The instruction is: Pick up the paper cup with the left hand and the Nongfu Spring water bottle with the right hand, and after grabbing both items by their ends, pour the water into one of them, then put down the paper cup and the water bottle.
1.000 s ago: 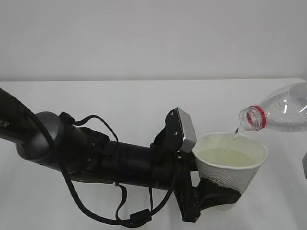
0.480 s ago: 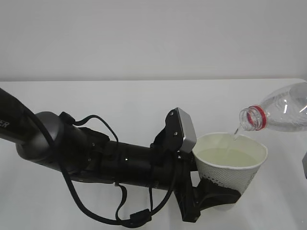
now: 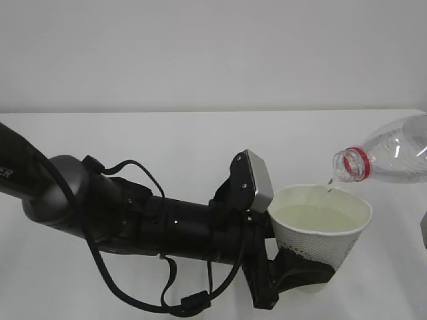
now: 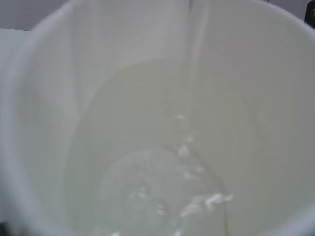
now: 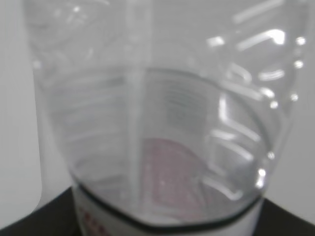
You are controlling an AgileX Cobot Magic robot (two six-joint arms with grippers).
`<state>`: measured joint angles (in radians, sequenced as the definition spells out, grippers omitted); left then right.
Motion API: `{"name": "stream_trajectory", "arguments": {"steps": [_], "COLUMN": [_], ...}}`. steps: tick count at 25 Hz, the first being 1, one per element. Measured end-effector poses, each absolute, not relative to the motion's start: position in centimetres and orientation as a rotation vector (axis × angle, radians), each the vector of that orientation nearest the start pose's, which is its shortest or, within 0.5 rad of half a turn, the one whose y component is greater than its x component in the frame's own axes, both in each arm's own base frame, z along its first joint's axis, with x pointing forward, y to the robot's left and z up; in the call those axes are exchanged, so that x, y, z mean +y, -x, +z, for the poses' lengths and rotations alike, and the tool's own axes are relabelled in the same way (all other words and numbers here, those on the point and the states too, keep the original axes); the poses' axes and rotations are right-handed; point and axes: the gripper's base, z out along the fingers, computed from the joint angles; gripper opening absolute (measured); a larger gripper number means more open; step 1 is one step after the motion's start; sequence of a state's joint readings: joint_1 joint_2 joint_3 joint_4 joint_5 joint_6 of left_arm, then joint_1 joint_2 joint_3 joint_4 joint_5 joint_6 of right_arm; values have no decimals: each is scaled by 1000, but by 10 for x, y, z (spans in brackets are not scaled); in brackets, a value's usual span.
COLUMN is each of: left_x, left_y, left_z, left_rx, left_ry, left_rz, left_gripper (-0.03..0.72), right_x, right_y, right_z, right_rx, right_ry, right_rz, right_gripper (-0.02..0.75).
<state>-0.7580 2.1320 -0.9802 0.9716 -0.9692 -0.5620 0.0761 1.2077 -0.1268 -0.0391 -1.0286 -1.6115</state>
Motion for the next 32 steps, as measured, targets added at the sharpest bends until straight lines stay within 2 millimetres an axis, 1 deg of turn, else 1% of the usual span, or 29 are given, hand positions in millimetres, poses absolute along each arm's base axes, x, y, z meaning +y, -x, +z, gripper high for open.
{"name": "stream_trajectory", "arguments": {"steps": [12,24,32], "left_x": [-310,-310,-310], "left_y": [-238,-238,-238], "left_z": [108,108,108], "left_rx": [1534,1535,1535], "left_ry": [-1304,-1305,-1305], "left_rz": [-1133,-1131,-1131], "left_gripper": [482,482,482], "right_x": [17,17,18], "right_y": [-181,-181,-181], "right_z": [206,206,206], "right_rx": [1075,1145,1217], "right_ry": [1271,1170,1056], "right_rz": [-1187,-1077,-942], "right_gripper": [389,389,389]}}
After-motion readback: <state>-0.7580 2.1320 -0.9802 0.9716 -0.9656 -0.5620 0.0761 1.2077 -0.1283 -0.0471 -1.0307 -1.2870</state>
